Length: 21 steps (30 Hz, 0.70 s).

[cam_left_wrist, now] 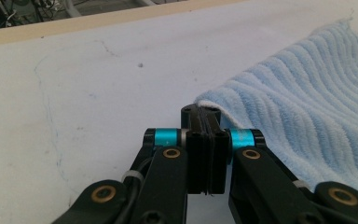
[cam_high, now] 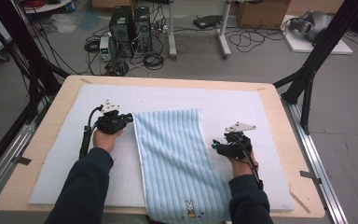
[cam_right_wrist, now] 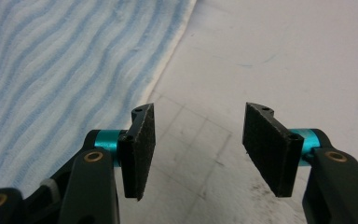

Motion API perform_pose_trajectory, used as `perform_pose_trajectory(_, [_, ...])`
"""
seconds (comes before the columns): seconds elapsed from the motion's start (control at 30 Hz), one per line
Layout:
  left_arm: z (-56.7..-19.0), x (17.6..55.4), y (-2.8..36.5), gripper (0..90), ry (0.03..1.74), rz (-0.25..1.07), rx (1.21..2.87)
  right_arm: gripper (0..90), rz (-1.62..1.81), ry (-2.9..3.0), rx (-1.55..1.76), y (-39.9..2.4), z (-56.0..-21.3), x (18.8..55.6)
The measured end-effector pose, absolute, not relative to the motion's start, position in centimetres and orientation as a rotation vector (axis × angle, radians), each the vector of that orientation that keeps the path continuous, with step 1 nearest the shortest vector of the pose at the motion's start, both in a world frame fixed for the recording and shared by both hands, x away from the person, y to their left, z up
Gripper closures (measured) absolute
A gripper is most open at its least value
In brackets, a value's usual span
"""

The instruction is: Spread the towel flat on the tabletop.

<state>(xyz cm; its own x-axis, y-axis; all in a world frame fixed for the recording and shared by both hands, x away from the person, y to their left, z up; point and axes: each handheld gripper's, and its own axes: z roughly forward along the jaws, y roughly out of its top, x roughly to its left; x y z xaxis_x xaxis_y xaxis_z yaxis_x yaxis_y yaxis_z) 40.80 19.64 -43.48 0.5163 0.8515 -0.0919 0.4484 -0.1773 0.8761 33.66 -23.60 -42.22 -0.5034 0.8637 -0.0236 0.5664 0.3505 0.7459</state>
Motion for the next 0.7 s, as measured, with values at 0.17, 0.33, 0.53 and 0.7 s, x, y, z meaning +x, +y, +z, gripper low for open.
perform_pose_trajectory(0.17, [-44.0,40.6,20.0,58.7,1.193,0.478,1.751,45.3,0.993,2.295,1.241,-22.0,-42.9,34.4])
perform_pose_trajectory(0.33, [-43.2,39.8,20.4,46.5,1.188,0.483,1.686,51.2,0.975,2.411,1.206,-19.8,-43.8,35.3])
perform_pose_trajectory(0.53, [-43.0,38.6,20.8,43.5,1.170,0.460,1.688,86.0,0.862,2.451,1.066,-18.0,-43.4,35.9])
perform_pose_trajectory(0.7, [-43.2,37.9,20.5,43.5,1.149,0.437,1.712,86.2,0.830,2.337,1.157,-18.5,-43.6,37.5])
